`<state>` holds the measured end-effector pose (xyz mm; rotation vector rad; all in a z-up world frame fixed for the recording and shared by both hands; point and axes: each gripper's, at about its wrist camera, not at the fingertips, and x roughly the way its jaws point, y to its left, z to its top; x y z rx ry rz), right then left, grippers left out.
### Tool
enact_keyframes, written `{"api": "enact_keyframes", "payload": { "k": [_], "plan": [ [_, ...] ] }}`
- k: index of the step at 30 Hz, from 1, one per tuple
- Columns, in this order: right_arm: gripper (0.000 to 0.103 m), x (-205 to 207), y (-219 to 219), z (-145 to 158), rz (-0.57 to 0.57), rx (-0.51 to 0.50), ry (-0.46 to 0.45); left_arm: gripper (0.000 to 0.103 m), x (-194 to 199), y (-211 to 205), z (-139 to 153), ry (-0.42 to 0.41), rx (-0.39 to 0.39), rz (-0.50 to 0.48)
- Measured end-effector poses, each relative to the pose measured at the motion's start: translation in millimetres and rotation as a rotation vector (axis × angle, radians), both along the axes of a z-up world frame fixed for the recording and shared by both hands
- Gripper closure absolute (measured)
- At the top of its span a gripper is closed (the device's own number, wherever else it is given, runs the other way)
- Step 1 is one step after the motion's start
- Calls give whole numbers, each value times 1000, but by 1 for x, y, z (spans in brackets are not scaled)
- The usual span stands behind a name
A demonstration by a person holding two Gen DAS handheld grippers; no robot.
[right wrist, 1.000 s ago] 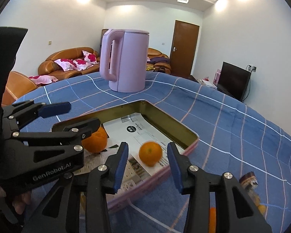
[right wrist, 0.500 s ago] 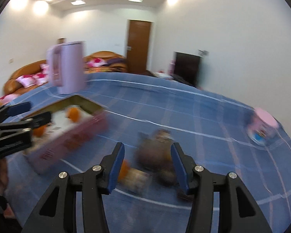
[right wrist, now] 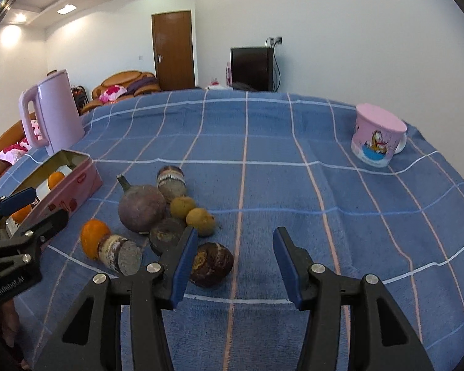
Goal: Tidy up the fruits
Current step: 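Grasp a dark mangosteen with the right tool while the left tool grasps an orange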
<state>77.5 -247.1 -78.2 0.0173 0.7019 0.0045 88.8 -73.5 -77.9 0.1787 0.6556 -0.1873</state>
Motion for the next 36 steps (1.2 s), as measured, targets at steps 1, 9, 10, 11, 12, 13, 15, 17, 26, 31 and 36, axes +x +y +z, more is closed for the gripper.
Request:
{"api": "enact_keyframes", "payload": {
  "k": [1, 9, 10, 11, 12, 13, 15, 17, 26, 31, 36],
  "plan": [
    [51, 0, -1, -2, 1, 4, 5, 25, 1, -2, -2, 8, 2, -8],
    [53, 12, -2, -13, 78, 70, 93, 23, 12, -10, -13, 96, -21, -62],
    [54, 13, -2, -15, 85, 81, 105, 23, 14, -11, -14, 107, -25, -66],
    [55, 15, -2, -17, 99, 94, 116, 24, 15, -12, -14, 111, -27, -70],
    [56, 15, -2, -18, 107, 100, 123, 25, 15, -15, -14, 112, -22, -76],
    [56, 16, -1, -19, 115, 103, 132, 25, 15, -17, -14, 114, -18, -79],
    [62, 17, 0, -20, 122, 104, 139, 25, 17, -18, -16, 127, -27, -85],
    [64, 17, 1, -20, 128, 106, 139, 25, 20, -19, -17, 147, -43, -97],
    [73, 16, 6, -19, 147, 82, 133, 65, 15, -33, -18, 176, -67, -188],
    [75, 15, 4, -17, 137, 82, 118, 72, 13, -31, -17, 167, -78, -187],
    [75, 10, 5, -13, 126, 73, 85, 73, 13, -23, -14, 154, -102, -158]
  ]
}}
